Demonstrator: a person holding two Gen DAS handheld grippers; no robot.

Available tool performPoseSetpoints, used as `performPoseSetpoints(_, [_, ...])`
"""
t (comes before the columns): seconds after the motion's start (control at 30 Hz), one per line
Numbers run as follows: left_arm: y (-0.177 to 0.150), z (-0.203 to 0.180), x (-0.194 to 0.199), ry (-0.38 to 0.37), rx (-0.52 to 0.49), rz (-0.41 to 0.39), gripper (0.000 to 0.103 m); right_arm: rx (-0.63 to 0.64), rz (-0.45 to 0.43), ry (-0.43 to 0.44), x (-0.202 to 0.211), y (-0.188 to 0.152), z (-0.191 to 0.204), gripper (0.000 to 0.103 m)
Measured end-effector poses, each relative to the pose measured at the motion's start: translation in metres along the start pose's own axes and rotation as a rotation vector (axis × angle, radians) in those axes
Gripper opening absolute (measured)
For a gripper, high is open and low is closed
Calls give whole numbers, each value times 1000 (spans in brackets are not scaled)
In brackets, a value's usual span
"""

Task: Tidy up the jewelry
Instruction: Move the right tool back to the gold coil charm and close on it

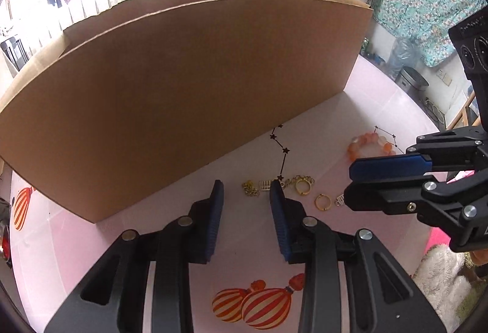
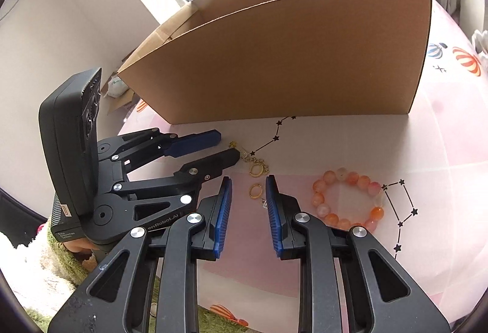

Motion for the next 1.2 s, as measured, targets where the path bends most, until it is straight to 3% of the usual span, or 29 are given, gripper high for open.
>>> performPoseSetpoints(0.3, [1,-2,-2,2,-30,-9,4,-30,-24,-3,9,-11,-14,23])
performPoseSetpoints(0.57, [-12,19,10,27,65,-14,4,9,-46,-22,16,-11,-13,23])
performPoseSetpoints(0.77, [-24,47,26,69,186,-31,4,160,-20,-46,1,0,7,23])
performPoseSetpoints(0.9, [-28,57,29,54,251,-46,4,267,12,-76,-14,9,15,23])
performPoseSetpoints(1.2, [-22,62,25,36,268,-61,4,404,108,-152,-40,9,14,22])
Point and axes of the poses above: each gripper's, at about its wrist camera, not at the fingertips, and x roughly against the way its jaws point, z to its left, y to its top, the point moved 8 cm from there along -x, roughly the way its jaws point, and after that the axes turned 12 degrees about x, right-handed, at the moved point
